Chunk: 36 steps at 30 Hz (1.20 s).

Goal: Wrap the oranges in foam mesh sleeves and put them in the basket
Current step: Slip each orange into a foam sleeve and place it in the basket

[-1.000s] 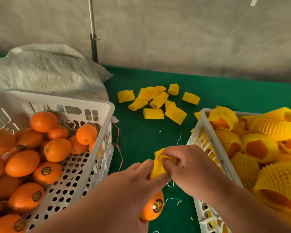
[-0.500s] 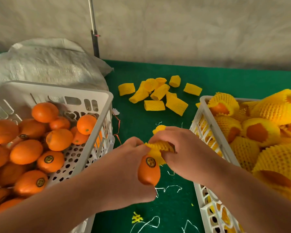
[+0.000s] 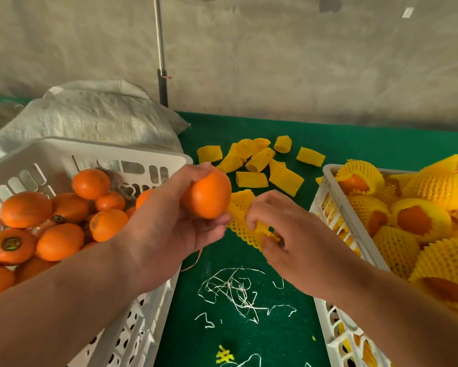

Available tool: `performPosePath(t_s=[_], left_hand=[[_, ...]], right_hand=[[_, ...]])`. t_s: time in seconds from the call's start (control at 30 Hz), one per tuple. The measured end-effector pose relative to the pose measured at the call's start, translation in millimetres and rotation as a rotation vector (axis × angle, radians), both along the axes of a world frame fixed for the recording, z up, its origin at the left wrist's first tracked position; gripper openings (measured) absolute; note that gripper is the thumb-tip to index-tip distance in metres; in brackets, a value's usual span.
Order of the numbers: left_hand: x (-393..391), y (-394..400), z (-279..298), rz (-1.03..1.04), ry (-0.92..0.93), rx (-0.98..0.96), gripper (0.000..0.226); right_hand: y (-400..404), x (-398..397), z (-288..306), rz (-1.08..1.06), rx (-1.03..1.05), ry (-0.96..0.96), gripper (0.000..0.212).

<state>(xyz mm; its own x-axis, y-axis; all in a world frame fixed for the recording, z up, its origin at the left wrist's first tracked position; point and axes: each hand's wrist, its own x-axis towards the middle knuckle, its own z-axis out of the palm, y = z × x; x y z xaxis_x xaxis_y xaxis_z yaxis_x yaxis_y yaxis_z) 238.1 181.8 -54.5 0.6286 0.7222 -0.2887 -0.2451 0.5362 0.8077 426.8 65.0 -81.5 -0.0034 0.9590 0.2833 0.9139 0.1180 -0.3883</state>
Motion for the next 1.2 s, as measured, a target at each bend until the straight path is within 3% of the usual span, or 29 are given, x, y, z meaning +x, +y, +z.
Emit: performPosePath(t_s=[0.1, 0.23, 0.43, 0.6, 0.73, 0.83, 0.93, 1.0, 1.13, 1.2], left_hand=[[-1, 0, 1, -0.012, -0.055, -0.032, 0.060], [-2, 0, 0, -0.020, -0.077, -0.016, 0.057], [-1, -2, -1, -0.120, -0.116, -0.021, 0.050], [2, -1, -5, -0.203, -0.130, 0.010, 0.054], [9, -8, -13, -0.164, 0.134, 0.295, 0.035], [6, -14, -15, -0.125, 0.450, 0.643, 0.050], [4, -18, -14, -0.075, 0.623, 0.896, 0.060], [4, -18, -17, -0.122, 0.673, 0.967, 0.067], [3, -16, -18, -0.236, 0.635, 0.941, 0.054], [3, -16, -17, -0.221, 0.634, 0.972, 0.059]], right_hand=[[-1, 0, 1, 0.020, -0.004, 0.034, 0.041], [1, 1, -4, 0.003, -0.014, -0.007, 0.056], [3, -1, -10, 0.021, -0.108, 0.036, 0.036], [4, -3, -11, 0.037, -0.126, 0.129, 0.041], [5, -2, -8, -0.023, -0.067, 0.211, 0.041], [6, -2, -7, -0.078, -0.003, 0.191, 0.055], [4, -5, -6, -0.091, 0.073, 0.131, 0.066], [4, -6, -3, -0.092, 0.099, 0.109, 0.068], [4, -6, 0, -0.093, 0.110, 0.120, 0.064], [4, -6, 0, -0.108, 0.114, 0.108, 0.063]])
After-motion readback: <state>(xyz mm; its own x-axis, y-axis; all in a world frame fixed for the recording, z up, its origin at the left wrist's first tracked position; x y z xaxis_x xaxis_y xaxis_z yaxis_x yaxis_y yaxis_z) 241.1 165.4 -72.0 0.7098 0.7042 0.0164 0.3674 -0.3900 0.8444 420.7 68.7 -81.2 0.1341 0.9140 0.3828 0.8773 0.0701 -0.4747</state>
